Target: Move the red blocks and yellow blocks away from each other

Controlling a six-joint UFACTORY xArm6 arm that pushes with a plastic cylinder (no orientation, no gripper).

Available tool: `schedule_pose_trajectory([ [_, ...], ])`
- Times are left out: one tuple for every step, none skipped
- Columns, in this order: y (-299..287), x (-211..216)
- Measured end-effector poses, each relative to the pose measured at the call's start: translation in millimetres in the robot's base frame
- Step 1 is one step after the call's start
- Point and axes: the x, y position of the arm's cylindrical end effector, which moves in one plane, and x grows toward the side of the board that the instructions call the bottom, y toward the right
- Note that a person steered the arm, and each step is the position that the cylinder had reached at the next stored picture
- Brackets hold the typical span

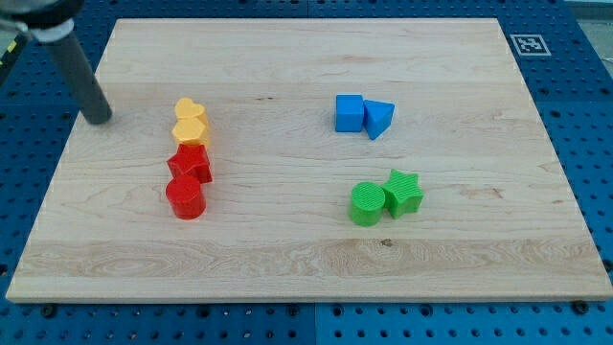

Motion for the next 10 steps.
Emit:
schedule_pose_trajectory([
  [18.4,20.8],
  [18.4,22.7],
  [42.1,40.9],
  [67.6,44.6],
  [80.1,44.6],
  [90.5,44.6],
  [105.3,44.6],
  [107.1,44.6],
  [107.1,44.2],
  [113.9,44.2],
])
